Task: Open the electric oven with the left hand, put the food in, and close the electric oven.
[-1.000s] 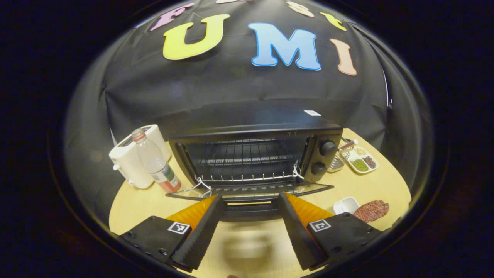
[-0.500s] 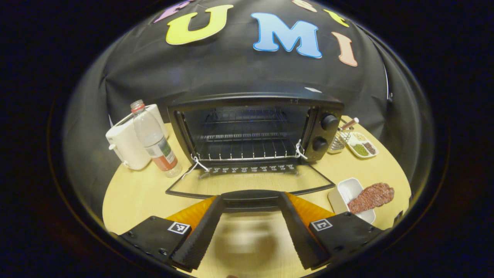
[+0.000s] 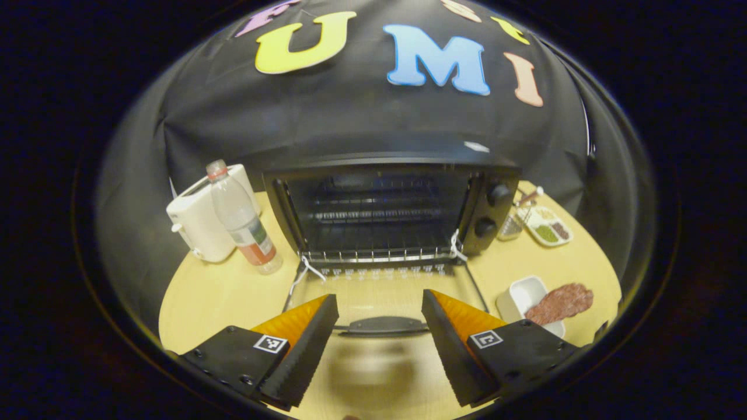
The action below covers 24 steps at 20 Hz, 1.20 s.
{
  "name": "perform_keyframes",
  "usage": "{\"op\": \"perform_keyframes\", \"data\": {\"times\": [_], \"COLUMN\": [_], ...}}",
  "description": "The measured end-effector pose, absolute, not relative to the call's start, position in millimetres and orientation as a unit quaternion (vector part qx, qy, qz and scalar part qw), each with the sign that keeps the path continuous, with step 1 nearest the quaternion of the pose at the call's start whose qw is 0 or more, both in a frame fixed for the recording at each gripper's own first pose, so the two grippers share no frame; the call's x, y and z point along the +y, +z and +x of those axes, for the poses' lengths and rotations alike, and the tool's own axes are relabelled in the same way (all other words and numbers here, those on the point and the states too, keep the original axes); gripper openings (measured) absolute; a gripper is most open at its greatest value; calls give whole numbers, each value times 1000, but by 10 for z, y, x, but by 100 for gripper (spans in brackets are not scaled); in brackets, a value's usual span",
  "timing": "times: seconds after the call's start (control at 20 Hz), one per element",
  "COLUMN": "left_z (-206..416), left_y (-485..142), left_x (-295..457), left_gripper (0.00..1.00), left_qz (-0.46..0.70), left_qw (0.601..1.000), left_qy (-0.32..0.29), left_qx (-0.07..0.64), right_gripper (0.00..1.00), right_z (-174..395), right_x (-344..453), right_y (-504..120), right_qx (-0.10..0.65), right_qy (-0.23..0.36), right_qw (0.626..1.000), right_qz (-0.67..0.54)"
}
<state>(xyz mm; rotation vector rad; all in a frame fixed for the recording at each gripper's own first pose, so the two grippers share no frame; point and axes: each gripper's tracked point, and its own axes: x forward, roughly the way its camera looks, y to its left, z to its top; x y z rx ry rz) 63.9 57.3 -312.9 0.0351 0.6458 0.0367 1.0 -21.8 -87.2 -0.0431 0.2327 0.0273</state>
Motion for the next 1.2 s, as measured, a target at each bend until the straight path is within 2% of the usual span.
{"op": "perform_keyframes", "data": {"times": [0.05, 0.1, 0.15, 0.2, 0.3, 0.45, 0.5, 0.65, 0.8, 0.85, 0.9, 1.1, 1.2], "left_z": [691, 724, 765, 787, 757, 603, 526, 392, 314, 268, 232, 22, -56], "left_y": [-2895, -2653, -2389, -2129, -1610, -898, -715, -327, -253, -331, -408, -522, -558], "left_x": [550, 550, 537, 514, 443, 305, 273, 211, 157, 178, 191, 236, 271], "left_gripper": [98, 100, 100, 100, 92, 100, 100, 97, 97, 92, 92, 92, 92], "left_qz": [11, 9, 9, 8, 11, -2, -3, -3, 6, 12, 15, 26, 25], "left_qw": [955, 962, 969, 976, 986, 995, 996, 998, 999, 998, 997, 994, 993], "left_qy": [17, 18, 18, 17, 15, 14, 14, 20, 15, 23, 29, 57, 71], "left_qx": [294, 271, 245, 219, 168, 99, 83, 55, 43, 54, 64, 86, 93], "right_gripper": [96, 92, 96, 96, 96, 97, 97, 95, 95, 93, 78, 76, 53], "right_z": [26, 44, 61, 71, 64, 2, -13, -74, -96, -84, -61, -16, 9], "right_x": [-230, -278, -351, -392, -385, -446, -449, -373, -273, -234, -190, -19, 24], "right_y": [-953, -1058, -1181, -1331, -1674, -2207, -2342, -2748, -3243, -3379, -3466, -3672, -3764], "right_qx": [127, 143, 161, 181, 224, 284, 299, 349, 405, 418, 428, 457, 467], "right_qy": [24, 27, 28, 34, 63, 91, 97, 117, 128, 128, 137, 168, 171], "right_qw": [992, 989, 986, 982, 970, 946, 938, 906, 873, 865, 854, 827, 818], "right_qz": [-5, 9, 23, 39, 73, 126, 145, 209, 238, 247, 262, 281, 291]}}
